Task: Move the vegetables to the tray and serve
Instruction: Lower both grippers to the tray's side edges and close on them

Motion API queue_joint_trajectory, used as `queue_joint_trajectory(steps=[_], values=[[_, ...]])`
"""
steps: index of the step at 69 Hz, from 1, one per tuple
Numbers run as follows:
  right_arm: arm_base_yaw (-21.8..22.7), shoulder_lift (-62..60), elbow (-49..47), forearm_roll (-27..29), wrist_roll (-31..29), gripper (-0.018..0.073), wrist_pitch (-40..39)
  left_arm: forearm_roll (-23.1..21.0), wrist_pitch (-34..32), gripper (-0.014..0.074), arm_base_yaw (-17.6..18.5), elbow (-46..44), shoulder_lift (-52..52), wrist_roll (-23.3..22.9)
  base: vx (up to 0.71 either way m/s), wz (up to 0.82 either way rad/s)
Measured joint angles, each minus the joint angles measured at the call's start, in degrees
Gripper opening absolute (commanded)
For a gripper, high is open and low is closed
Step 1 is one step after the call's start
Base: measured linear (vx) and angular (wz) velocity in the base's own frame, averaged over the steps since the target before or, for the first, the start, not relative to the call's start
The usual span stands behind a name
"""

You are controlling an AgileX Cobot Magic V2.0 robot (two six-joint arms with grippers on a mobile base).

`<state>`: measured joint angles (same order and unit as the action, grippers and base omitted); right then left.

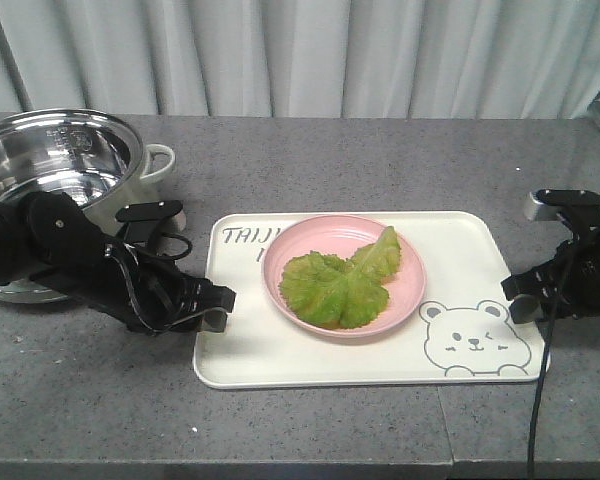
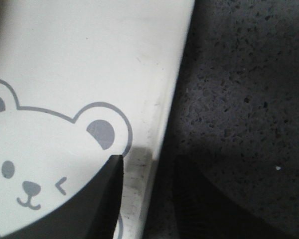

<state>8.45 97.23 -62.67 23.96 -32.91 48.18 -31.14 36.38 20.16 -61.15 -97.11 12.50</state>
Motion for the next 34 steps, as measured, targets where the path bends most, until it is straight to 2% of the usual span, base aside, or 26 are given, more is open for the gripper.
queue_joint_trajectory(steps=[20, 27, 34], values=[[0.0, 1.2, -0.1, 2.6, -2.6, 0.0244, 0.0, 0.0, 0.0, 0.0343, 0.0, 0.0, 0.0, 0.0, 0.0, 0.0], [0.0, 1.2, -0.2, 3.1, -3.3, 0.0221, 0.2, 0.0, 0.0, 0.028, 0.0, 0.0, 0.0, 0.0, 0.0, 0.0], [0.0, 1.2, -0.2, 3.2, -3.5, 0.0161, 0.3, 0.0, 0.0, 0.0194, 0.0, 0.0, 0.0, 0.0, 0.0, 0.0]])
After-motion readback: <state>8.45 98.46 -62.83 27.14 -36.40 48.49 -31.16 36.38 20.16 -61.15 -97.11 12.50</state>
